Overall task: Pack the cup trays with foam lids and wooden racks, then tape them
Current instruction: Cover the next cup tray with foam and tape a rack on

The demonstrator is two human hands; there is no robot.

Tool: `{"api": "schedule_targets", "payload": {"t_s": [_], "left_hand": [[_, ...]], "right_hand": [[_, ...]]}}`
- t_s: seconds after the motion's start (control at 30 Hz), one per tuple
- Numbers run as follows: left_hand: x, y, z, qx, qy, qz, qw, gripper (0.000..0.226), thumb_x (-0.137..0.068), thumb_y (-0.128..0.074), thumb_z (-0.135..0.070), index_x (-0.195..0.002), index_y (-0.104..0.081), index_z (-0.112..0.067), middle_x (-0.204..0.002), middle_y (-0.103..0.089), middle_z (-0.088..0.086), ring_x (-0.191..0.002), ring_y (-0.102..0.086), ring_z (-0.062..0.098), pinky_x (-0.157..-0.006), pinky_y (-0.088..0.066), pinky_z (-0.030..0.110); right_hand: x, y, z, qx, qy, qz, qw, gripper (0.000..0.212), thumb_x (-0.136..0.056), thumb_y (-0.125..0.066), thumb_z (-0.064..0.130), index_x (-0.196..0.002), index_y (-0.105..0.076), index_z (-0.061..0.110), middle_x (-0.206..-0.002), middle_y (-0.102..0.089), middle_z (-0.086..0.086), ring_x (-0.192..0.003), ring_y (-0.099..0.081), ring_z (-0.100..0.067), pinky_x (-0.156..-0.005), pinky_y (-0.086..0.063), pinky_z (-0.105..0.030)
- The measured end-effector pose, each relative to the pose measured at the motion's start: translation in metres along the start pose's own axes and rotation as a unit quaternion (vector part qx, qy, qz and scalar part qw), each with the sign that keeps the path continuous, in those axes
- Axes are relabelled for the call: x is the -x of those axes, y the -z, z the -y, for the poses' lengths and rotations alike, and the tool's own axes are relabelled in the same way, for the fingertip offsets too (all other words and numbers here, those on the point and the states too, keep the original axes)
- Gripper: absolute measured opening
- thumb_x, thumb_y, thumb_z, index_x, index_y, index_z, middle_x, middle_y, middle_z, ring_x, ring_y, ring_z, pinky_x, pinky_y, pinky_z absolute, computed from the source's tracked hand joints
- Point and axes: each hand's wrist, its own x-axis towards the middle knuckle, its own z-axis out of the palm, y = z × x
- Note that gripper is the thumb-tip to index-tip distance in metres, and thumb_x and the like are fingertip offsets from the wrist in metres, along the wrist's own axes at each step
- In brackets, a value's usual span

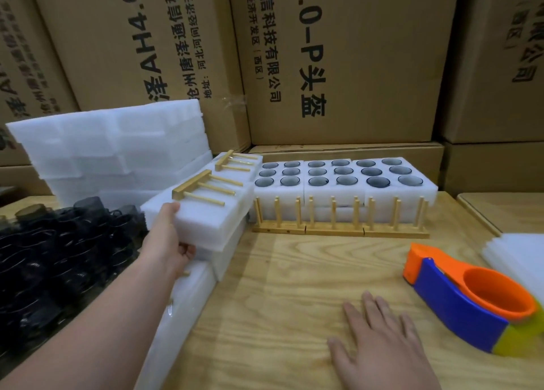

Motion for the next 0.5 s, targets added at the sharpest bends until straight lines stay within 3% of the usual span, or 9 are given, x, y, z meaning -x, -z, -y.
{"api": "schedule_targets", "payload": {"t_s": [0.2,0.37,0.5], "left_hand": [[-0.0062,-0.0044,0.0012,0.03,0.002,-0.034,0.999,0.056,-0.057,-0.079,-0.055,-0.103,-0.061,-0.028,-0.102,-0.07,-0.005,-0.083,-0.07,0.015,-0.06,-0.053,0.03],[-0.0113,-0.0028,-0.0034,0.031,0.018,-0.02,0.999,0.053,-0.065,-0.078,-0.051,-0.107,-0.058,-0.024,-0.109,-0.068,-0.001,-0.089,-0.069,0.017,-0.065,-0.055,0.031],[-0.0105,-0.0006,-0.0073,0.016,0.03,-0.025,0.999,0.063,-0.07,-0.079,-0.052,-0.123,-0.057,-0.024,-0.113,-0.066,0.0,-0.091,-0.067,0.018,-0.063,-0.053,0.034]], "right_hand": [[-0.0025,-0.0026,-0.0022,0.007,0.006,-0.003,1.0,0.086,-0.084,-0.025,0.078,-0.16,-0.008,0.042,-0.171,0.009,0.007,-0.156,0.01,-0.012,-0.125,0.004,-0.044],[-0.0016,-0.0037,-0.002,0.013,0.007,-0.006,1.0,0.085,-0.084,-0.024,0.078,-0.16,-0.009,0.043,-0.171,0.008,0.008,-0.157,0.01,-0.013,-0.125,0.003,-0.044],[-0.0002,-0.0037,-0.0016,0.011,0.005,-0.009,1.0,0.085,-0.084,-0.025,0.078,-0.16,-0.01,0.042,-0.171,0.007,0.008,-0.157,0.009,-0.013,-0.124,0.004,-0.043]]}}
